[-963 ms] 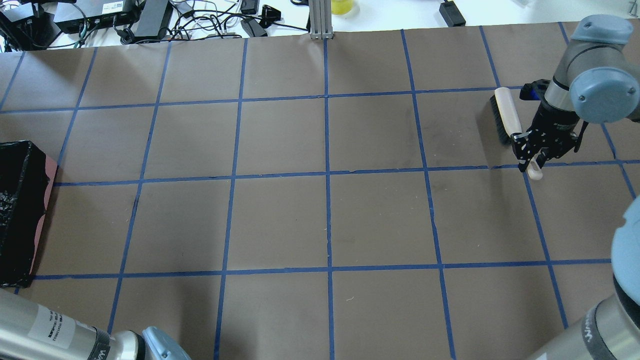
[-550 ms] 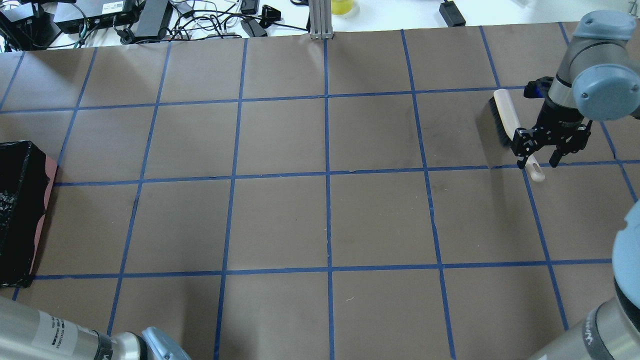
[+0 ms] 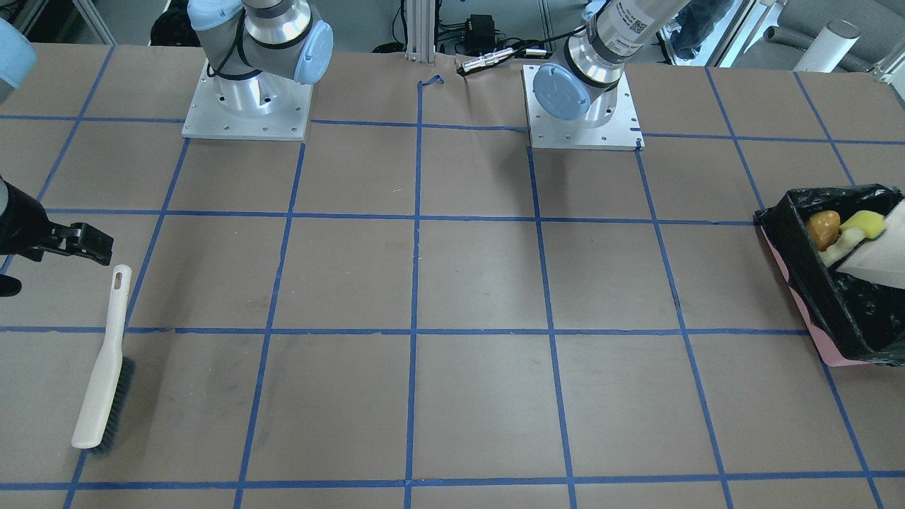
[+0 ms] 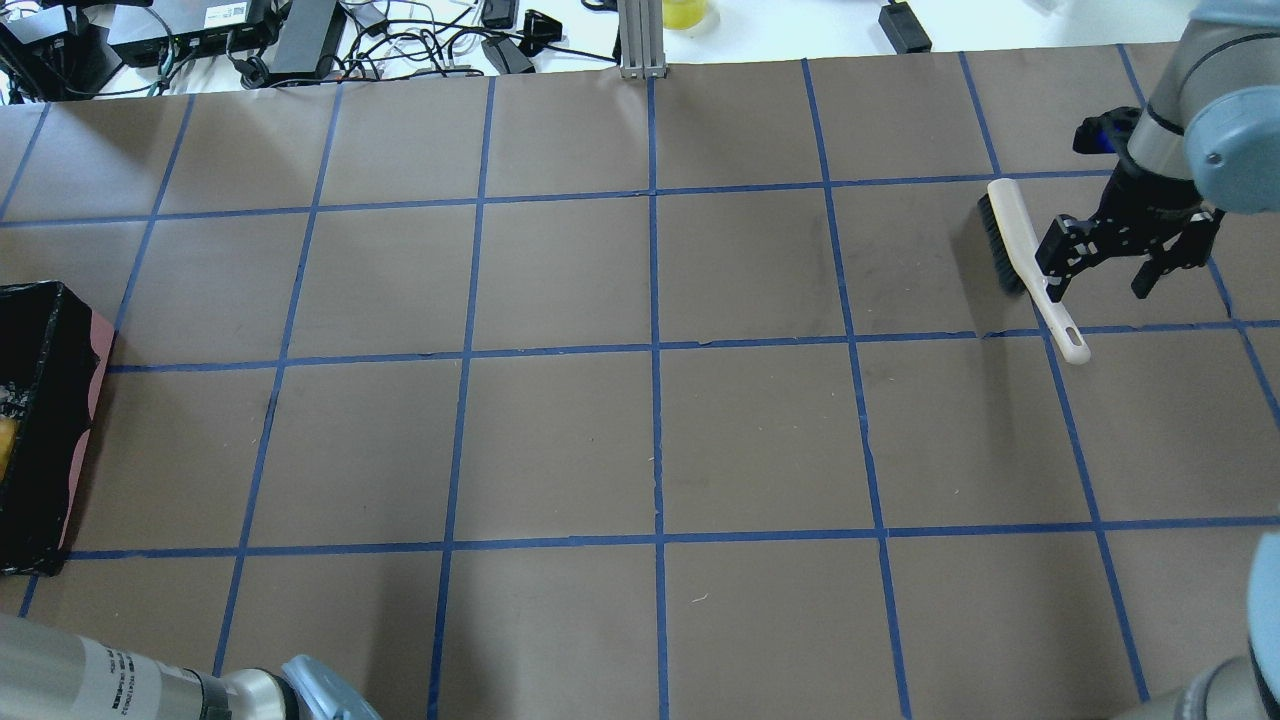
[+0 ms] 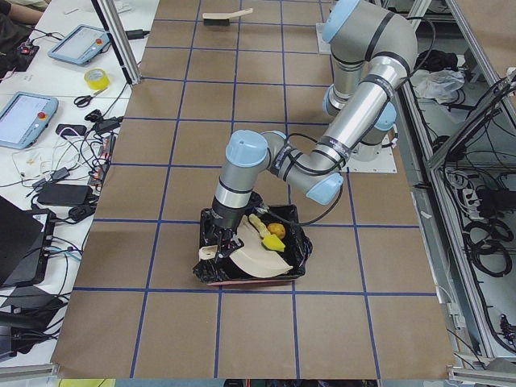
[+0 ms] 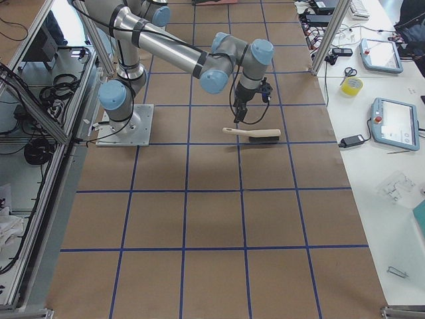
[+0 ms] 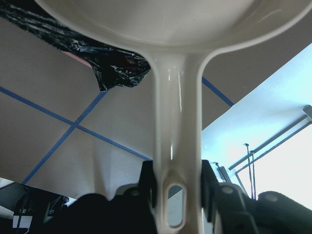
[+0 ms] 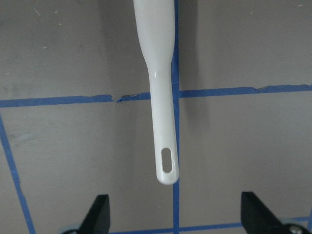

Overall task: Sweep and dump trash into bin
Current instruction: 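Release the brush with the right gripper and raise it away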

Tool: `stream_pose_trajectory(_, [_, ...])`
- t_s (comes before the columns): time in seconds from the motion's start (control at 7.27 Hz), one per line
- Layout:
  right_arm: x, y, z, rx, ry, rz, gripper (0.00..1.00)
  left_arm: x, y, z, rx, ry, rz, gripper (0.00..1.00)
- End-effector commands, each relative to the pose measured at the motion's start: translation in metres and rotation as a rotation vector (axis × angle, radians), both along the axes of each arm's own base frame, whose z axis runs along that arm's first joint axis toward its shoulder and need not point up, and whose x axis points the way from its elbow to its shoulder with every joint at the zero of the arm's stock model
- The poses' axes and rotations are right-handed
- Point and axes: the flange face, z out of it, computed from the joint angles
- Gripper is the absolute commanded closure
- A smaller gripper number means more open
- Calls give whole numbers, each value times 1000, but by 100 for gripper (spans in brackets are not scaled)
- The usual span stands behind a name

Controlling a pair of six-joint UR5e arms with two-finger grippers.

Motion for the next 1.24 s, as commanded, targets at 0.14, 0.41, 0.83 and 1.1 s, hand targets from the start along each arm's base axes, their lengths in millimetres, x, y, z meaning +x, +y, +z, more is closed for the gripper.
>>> stream_pose_trajectory(0.14, [87,12,120,-86,15,-42,0,-21,16,36,-47,-71,-24,100])
stream_pose_trajectory(0.41, [177,26,144,-137,12,-43,0,-27,21,48,-55,-90,-20,100])
stream_pose_trajectory(0.83, [216,66,172,-206,9,-13,2,-24,7,72,-21,27,17,100])
stream_pose_trajectory(1.1, [215,72,161,-315,2,60,4,-70,-33,122,-53,69,-16,100])
